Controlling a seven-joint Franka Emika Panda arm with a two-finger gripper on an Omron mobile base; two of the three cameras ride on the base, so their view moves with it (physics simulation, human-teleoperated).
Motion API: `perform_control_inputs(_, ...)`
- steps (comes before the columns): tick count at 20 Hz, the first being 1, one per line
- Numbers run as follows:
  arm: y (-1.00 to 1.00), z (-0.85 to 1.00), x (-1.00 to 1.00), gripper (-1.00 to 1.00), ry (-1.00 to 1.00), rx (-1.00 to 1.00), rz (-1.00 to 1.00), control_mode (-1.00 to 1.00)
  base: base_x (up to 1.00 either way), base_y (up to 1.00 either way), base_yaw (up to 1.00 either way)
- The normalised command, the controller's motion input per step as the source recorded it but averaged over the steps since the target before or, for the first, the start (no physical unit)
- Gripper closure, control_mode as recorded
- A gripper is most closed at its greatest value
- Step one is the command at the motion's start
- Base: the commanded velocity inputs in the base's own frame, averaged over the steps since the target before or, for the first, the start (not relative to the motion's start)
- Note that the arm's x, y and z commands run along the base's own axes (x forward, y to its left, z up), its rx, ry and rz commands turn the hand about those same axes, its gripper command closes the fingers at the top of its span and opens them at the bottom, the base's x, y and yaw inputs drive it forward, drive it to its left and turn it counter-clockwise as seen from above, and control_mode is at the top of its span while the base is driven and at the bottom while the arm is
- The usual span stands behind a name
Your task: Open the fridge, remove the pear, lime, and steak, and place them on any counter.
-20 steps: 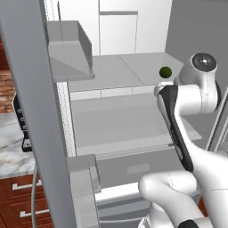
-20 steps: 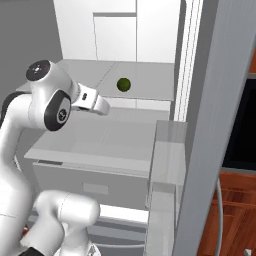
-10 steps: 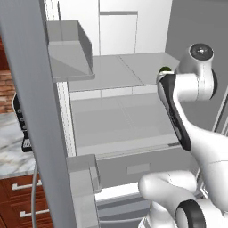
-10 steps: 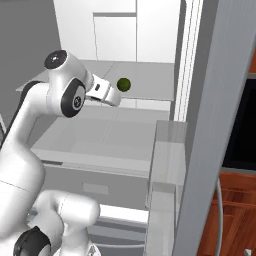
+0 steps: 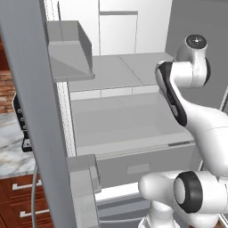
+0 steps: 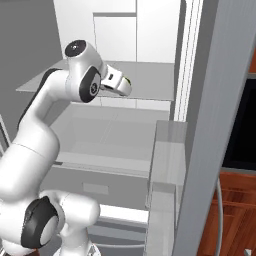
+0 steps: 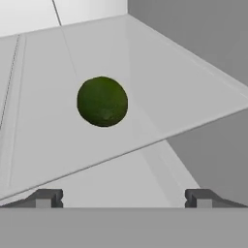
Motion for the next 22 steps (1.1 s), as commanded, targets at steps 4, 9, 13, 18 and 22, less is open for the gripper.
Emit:
perform_control_inputs(4, -0.07, 0.0, 0.57, -1.0, 0.0, 0.01, -0.01, -1.0, 0.0, 0.0, 0.0)
perform_control_inputs(9, -0.07, -0.01, 0.44, -1.0, 0.0, 0.0, 0.0, -1.0, 0.0, 0.0, 0.0)
perform_control_inputs(13, 0.0, -0.07, 0.35, -1.0, 0.0, 0.0, 0.0, -1.0, 0.0, 0.0, 0.0)
perform_control_inputs(18, 0.0, -0.16, 0.27, -1.0, 0.0, 0.0, 0.0, -1.0, 0.0, 0.0, 0.0)
perform_control_inputs(22, -0.05, -0.11, 0.3, -1.0, 0.0, 0.0, 0.0, -1.0, 0.0, 0.0, 0.0)
